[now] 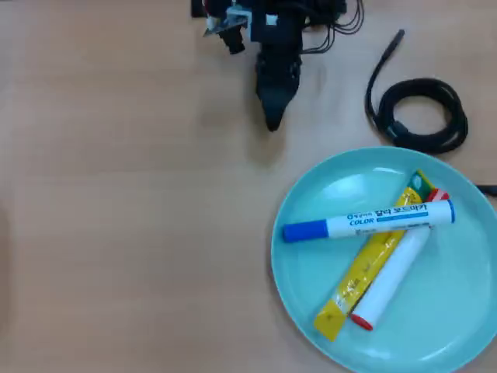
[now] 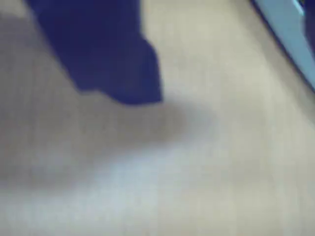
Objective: Pick up the blue pen, then put it in the green bowl
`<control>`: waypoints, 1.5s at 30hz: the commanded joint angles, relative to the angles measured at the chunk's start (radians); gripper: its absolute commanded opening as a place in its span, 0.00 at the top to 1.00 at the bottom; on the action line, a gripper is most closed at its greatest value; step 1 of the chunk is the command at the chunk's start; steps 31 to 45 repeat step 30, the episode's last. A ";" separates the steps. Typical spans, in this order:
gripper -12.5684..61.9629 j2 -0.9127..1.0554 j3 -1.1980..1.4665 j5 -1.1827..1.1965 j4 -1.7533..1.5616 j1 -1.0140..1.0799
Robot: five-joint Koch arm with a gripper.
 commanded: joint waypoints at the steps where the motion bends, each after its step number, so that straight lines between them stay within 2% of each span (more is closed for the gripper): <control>1: 0.53 0.106 0.135 0.018 0.040 0.018; 5: 0.77 0.104 0.133 0.015 0.038 0.017; 9: 0.93 0.104 0.133 0.017 0.038 0.017; 45: 0.94 0.103 0.130 0.014 0.038 0.015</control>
